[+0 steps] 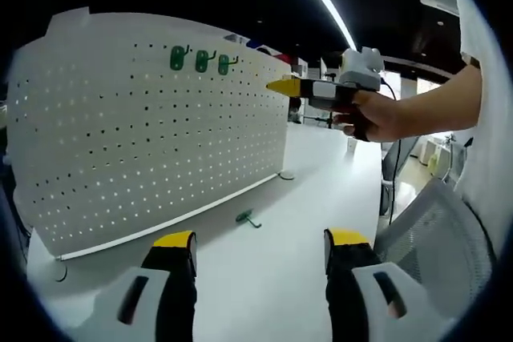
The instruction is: Insert the hook assembly into the mounting plate slot until the hook locks in place.
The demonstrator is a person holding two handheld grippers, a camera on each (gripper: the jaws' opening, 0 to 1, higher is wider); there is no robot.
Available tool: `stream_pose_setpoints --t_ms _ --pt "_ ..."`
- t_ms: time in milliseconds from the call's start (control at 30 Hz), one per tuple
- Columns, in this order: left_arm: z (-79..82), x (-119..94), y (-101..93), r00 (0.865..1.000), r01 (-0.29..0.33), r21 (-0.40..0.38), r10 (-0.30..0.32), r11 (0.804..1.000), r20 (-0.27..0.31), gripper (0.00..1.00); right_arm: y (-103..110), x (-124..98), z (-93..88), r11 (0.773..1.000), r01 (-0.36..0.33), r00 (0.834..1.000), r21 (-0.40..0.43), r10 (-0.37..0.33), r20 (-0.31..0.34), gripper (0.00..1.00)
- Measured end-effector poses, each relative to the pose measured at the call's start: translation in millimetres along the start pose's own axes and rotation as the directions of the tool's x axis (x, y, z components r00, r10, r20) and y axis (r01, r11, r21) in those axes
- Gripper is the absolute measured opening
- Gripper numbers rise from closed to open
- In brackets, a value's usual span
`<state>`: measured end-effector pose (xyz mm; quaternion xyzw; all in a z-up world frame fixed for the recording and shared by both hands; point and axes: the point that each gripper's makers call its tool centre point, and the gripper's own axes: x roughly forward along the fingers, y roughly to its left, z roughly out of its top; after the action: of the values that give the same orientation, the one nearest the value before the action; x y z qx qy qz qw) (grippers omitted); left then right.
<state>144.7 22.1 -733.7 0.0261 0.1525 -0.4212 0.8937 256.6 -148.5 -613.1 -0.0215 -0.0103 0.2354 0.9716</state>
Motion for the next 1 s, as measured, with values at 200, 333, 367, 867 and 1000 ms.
stream_pose_setpoints --t_ms 200,333,367,867,1000 --pt "-0.3 0.2 1.7 1.0 -0.002 -0.001 0.002 1.0 -0.002 0.66 0.3 -14.0 -12.2 1.0 0.004 1.0 0.004 -0.004 -0.027 0.5" --pt "0.3 0.2 1.9 1.0 -0.002 0.0 0.002 1.0 -0.002 0.66 0.7 -22.5 -19.4 1.0 0.006 0.999 0.011 -0.006 -0.041 0.5" --pt "0.2 0.1 2.0 1.0 -0.003 0.0 0.003 1.0 -0.002 0.66 1.2 -24.9 -21.0 1.0 0.007 0.999 0.013 -0.007 -0.044 0.5" --pt "-0.8 -1.8 5.9 1.0 -0.016 -0.003 0.016 1.0 -0.002 0.66 10.0 -47.1 -38.1 1.0 -0.001 0.997 0.02 0.002 -0.08 0.51" --pt "-0.1 -2.1 5.9 1.0 -0.016 -0.005 0.016 1.0 -0.001 0.66 14.1 -52.6 -43.1 1.0 -0.008 0.996 0.019 0.01 -0.093 0.51"
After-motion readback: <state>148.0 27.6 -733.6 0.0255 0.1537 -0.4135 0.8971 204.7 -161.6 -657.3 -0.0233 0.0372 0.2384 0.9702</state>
